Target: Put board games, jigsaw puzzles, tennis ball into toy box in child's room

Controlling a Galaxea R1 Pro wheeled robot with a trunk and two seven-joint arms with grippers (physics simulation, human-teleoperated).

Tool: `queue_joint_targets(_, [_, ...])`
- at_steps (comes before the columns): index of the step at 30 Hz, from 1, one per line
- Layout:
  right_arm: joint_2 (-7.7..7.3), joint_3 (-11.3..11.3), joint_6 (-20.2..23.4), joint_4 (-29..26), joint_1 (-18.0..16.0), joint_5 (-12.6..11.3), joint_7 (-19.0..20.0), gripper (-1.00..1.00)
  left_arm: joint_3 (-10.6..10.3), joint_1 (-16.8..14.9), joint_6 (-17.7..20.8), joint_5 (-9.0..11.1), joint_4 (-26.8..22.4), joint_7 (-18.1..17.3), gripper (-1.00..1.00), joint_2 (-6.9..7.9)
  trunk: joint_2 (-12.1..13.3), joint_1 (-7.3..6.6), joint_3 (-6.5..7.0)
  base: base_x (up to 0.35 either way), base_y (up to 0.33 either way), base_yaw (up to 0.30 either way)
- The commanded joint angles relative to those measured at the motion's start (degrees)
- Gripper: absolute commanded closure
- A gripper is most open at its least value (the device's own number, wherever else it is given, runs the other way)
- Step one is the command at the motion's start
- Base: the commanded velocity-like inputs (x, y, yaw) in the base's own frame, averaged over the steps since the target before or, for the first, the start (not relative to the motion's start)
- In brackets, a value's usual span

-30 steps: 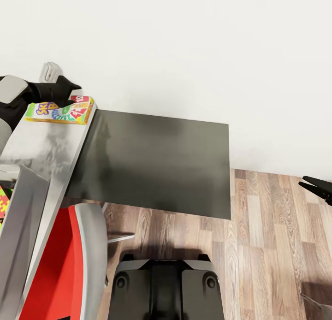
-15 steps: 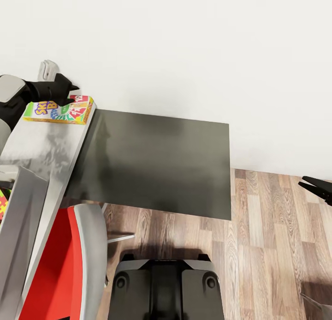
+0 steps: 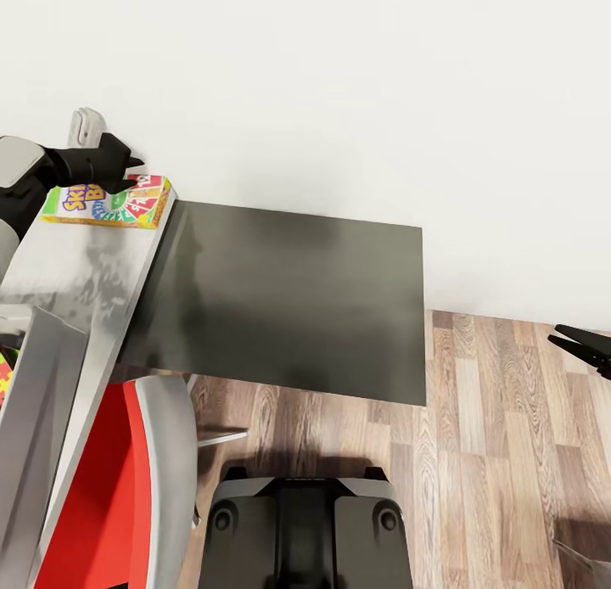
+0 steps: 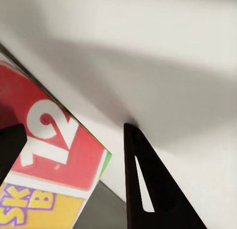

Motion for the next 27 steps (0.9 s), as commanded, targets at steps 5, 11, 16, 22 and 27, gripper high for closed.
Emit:
queue_joint_targets(5, [-0.01,0.0,0.3,0.0,-0.1,0.0,0.1,-1.0,0.5,-0.1,-0.3,2.7,-0.8,0.0,-1.0,0.04,-0.1,1.11,-0.06,0.0,0.0,0.0])
queue_joint_targets(11, [-0.01,0.1,0.3,0.0,-0.1,0.0,0.1,-1.0,0.6,-0.1,-0.3,3.2,-0.9,0.0,-1.0,0.04,-0.1,1.11,-0.06,-0.005,0.0,0.0])
queue_joint_targets(16, [-0.01,0.1,0.3,0.0,-0.1,0.0,0.1,-1.0,0.6,-0.1,-0.3,3.3,-1.0,0.0,-1.0,0.04,-0.1,1.11,-0.06,-0.112,0.0,0.0])
queue_joint_targets(22, [-0.01,0.2,0.3,0.0,0.0,0.0,0.1,-1.0,0.6,-0.1,-0.2,3.4,-1.9,-0.1,-1.0,0.06,-0.1,1.11,-0.06,-0.236,0.0,0.0])
queue_joint_targets(27, [-0.01,0.2,0.3,0.0,0.0,0.0,0.1,-1.0,0.7,-0.1,0.7,3.4,-3.5,-0.1,-1.0,0.1,-0.1,1.11,-0.06,-0.119,0.0,0.0])
